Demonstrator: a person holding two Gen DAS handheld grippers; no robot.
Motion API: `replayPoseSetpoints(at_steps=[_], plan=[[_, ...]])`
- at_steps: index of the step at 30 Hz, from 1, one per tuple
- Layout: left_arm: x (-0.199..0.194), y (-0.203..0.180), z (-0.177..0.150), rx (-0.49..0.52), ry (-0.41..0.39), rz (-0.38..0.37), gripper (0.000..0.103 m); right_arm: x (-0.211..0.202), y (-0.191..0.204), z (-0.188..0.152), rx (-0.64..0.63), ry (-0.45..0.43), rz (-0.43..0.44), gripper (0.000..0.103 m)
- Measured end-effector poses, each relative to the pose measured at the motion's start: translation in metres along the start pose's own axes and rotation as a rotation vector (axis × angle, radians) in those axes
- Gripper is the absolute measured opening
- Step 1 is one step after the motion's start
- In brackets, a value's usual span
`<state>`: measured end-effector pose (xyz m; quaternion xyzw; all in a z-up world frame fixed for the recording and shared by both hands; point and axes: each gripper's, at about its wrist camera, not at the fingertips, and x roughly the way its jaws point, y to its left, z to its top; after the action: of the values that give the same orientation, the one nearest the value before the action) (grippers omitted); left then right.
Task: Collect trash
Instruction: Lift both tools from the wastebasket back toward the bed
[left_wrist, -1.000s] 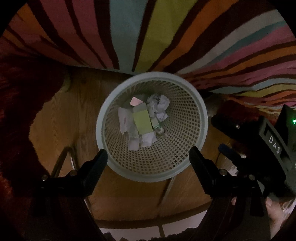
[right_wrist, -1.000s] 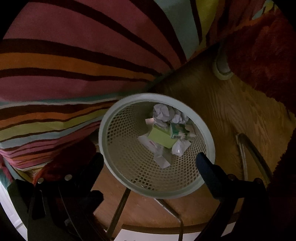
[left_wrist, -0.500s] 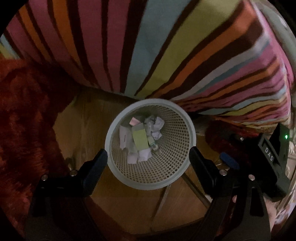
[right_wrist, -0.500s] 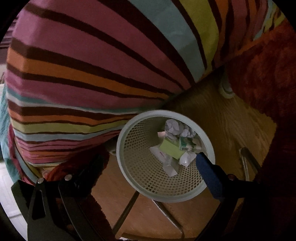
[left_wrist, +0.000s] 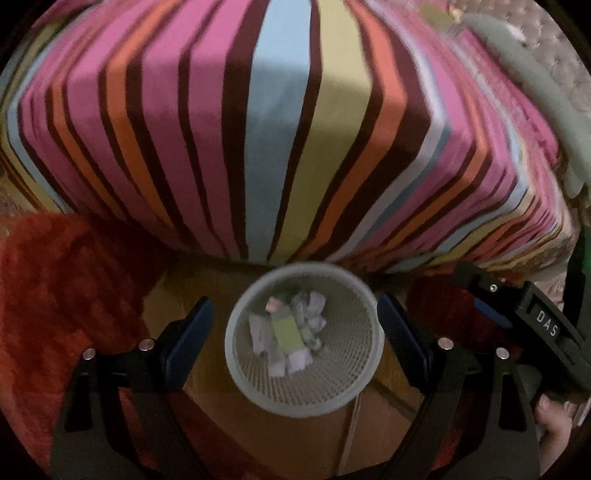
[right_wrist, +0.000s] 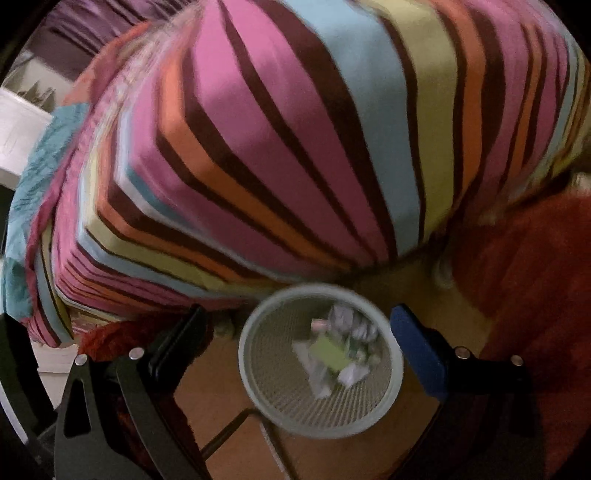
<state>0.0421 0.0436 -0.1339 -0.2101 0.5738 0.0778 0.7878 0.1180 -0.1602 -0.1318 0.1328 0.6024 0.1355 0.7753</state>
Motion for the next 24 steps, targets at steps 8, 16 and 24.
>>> replayPoseSetpoints(at_steps=[8, 16, 24], plan=[[-0.047, -0.012, 0.024, 0.025, -0.197, 0.035, 0.087, -0.051, 0.029, 0.021, -0.175, -0.279, -0.049, 0.095], [-0.047, -0.024, 0.043, 0.031, -0.212, 0.014, 0.087, -0.047, 0.034, 0.036, -0.220, -0.328, -0.086, 0.095], [-0.037, -0.031, 0.067, 0.029, -0.211, 0.031, 0.087, -0.044, 0.020, 0.052, -0.195, -0.326, -0.109, 0.095]])
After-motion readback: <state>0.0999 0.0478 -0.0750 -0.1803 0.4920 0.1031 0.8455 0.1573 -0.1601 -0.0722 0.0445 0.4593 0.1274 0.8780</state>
